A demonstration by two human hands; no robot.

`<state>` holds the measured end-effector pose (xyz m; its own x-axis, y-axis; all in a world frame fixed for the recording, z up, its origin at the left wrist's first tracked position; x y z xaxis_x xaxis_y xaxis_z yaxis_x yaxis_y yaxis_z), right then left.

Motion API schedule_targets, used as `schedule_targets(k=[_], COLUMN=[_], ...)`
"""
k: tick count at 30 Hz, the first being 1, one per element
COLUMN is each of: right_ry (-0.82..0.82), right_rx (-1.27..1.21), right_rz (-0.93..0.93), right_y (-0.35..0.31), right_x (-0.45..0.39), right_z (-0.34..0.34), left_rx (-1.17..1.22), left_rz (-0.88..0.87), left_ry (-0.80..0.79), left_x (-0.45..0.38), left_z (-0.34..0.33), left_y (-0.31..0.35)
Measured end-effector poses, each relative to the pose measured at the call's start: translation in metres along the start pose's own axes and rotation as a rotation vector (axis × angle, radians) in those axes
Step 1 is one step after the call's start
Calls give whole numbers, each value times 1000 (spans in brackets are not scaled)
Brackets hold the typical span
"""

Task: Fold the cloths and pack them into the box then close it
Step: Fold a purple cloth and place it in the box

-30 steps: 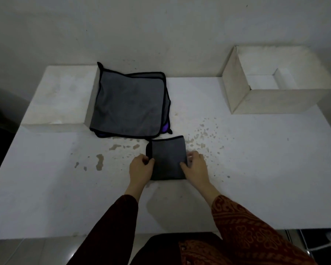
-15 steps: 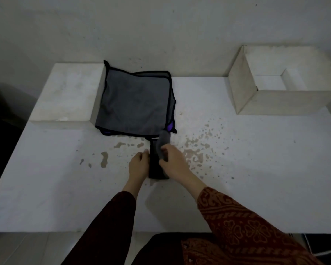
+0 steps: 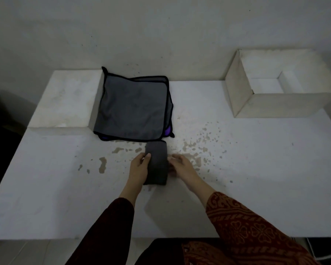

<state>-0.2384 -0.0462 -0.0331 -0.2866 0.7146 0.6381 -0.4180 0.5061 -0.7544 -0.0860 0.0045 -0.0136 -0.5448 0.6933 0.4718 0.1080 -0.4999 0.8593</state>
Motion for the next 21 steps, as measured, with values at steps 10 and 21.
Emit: schedule_targets(k=[10,21], right_ry=[-30,43], right_rx=[-258,-76], right_rz=[210,472], right_y=[-70,-173], right_x=[10,8], right_z=[77,237], left_rx=[186,127], left_rz=[-127,-425], left_ry=[-264,-471], left_x=[21,17], left_z=[-66,-202], left_y=[75,218])
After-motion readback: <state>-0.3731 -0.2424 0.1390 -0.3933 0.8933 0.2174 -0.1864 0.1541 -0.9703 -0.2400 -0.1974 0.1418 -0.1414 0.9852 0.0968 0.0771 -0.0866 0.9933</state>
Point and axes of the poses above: each hand's wrist, its own x-axis away from the middle knuckle, its own z-axis out of the back of the hand, y = z × x, the point moved 8 cm from there along -x, towards the middle knuckle, and after that the axes turned 7 degrees about x, right-handed, at the moved point
